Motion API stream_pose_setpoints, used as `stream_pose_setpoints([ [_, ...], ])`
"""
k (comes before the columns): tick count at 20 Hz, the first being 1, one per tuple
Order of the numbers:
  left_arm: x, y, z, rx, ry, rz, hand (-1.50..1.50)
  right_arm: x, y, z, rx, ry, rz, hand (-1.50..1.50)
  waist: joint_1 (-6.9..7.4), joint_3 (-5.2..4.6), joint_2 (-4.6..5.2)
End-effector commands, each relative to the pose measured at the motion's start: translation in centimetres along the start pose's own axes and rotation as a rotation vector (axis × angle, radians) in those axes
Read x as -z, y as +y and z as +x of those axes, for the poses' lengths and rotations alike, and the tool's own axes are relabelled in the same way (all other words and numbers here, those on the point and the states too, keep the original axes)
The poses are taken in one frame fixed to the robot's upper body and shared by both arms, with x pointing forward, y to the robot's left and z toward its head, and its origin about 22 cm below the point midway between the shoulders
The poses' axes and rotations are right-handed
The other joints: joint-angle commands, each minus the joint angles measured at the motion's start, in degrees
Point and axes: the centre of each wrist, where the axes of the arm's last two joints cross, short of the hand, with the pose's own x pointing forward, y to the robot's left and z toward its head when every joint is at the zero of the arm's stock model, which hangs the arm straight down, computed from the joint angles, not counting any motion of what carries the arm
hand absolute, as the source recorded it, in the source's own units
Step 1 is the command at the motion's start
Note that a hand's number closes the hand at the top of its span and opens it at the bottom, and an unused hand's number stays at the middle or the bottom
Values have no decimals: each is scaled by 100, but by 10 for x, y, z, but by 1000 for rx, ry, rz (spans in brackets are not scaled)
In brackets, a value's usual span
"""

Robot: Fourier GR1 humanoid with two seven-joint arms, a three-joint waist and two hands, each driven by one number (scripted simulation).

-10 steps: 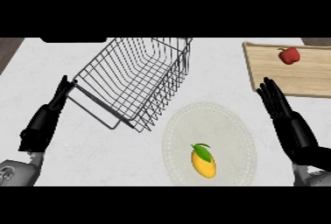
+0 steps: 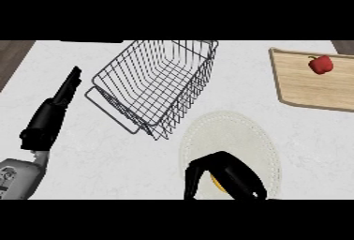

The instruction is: Pick the lemon from the placemat and place it in the basket

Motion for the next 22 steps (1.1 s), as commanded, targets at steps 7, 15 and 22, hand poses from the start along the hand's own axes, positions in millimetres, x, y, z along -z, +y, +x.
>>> stream_pose_setpoints([
  [7, -8, 14, 1, -1, 52, 20, 0, 30, 98, 36, -412, -86, 27, -150, -283, -55, -169],
  [15, -2, 15, 1, -4, 61, 29, 0, 49, 40, 104, -1174, 204, 164, -150, -312, -93, -180],
  [22, 5, 12, 16, -13, 38, 5, 0, 67, 49, 144, -1405, 500, 536, -150, -172, -66, -96],
])
